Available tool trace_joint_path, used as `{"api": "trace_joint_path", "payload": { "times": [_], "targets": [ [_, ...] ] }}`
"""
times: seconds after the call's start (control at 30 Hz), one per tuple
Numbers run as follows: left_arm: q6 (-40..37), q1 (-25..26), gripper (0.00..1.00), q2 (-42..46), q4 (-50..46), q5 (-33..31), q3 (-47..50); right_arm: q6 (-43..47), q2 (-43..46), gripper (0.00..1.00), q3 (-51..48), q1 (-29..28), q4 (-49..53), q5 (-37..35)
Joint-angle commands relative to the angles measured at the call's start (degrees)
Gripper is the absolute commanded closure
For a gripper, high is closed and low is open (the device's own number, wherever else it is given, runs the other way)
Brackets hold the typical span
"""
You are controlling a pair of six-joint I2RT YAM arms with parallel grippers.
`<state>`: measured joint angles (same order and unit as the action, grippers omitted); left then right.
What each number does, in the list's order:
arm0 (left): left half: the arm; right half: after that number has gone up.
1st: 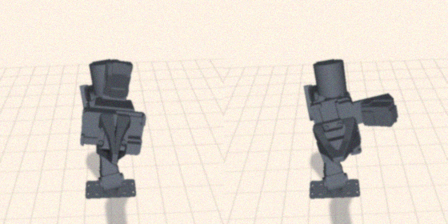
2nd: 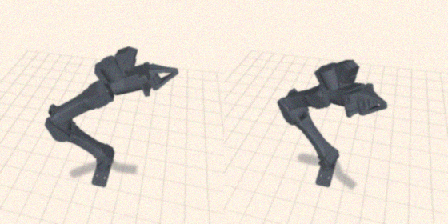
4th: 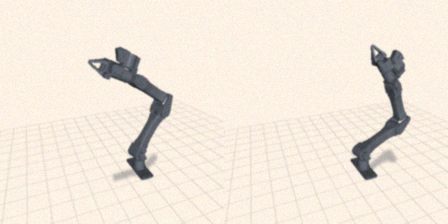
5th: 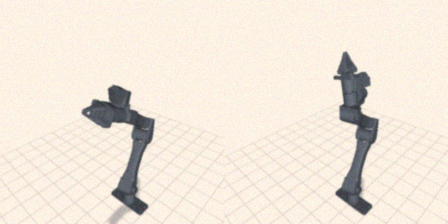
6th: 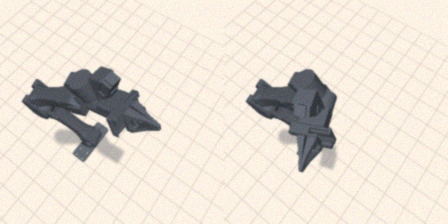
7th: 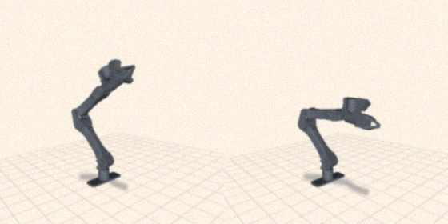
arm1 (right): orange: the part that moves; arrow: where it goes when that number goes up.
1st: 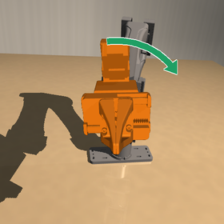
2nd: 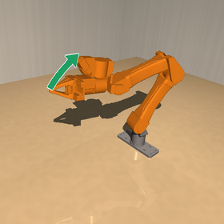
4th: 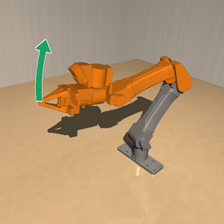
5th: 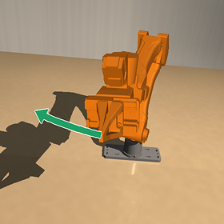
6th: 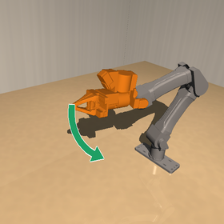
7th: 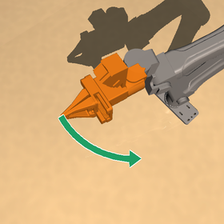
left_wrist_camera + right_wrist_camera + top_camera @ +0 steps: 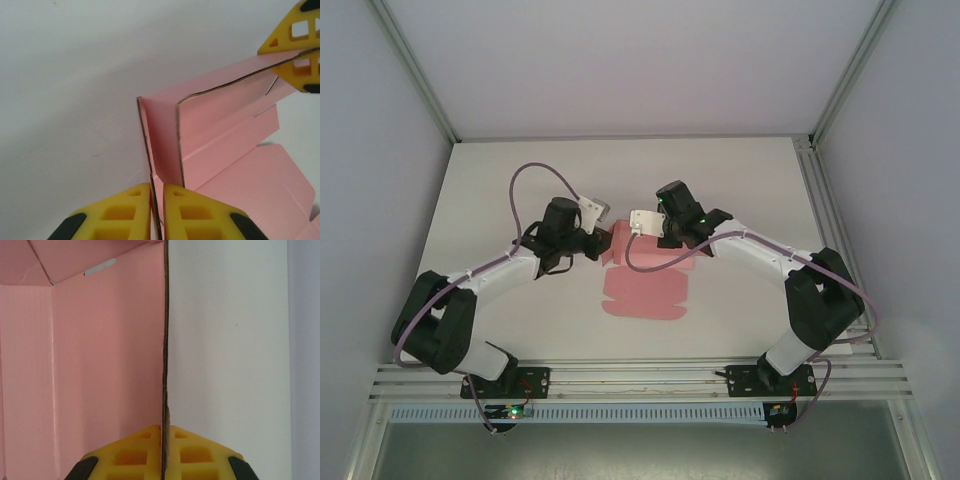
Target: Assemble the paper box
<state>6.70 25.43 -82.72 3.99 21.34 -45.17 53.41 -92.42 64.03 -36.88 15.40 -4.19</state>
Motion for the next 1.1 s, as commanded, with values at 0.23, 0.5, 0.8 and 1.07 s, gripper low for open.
{"api": "trace_joint_path", "payload": {
  "times": [0.23,0.5,0.8,1.07],
  "targets": [
    [14.7,13.9,1.00,-3.3,-6.5,-28.7,-8.7,-8.3,1.3,1.00,-4.0,-6.0,-12.1,-12.8],
    [22.5,19.7,1.00,-11.1,-21.3,-52.1,-17.3,-13.5,3.1,1.00,-7.3,-7.8,-15.7,-17.5],
    [28.3,19.9,0.95,-9.4,-20.3,-52.0,-16.1,-13.7,5.5,1.00,-10.2,-6.4,-17.2,-14.8],
    [23.1,17.3,0.63,1.1,-17.7,-43.2,-9.8,-4.3,7.5,1.00,-13.0,-3.1,-12.7,-4.2]
  ]
}}
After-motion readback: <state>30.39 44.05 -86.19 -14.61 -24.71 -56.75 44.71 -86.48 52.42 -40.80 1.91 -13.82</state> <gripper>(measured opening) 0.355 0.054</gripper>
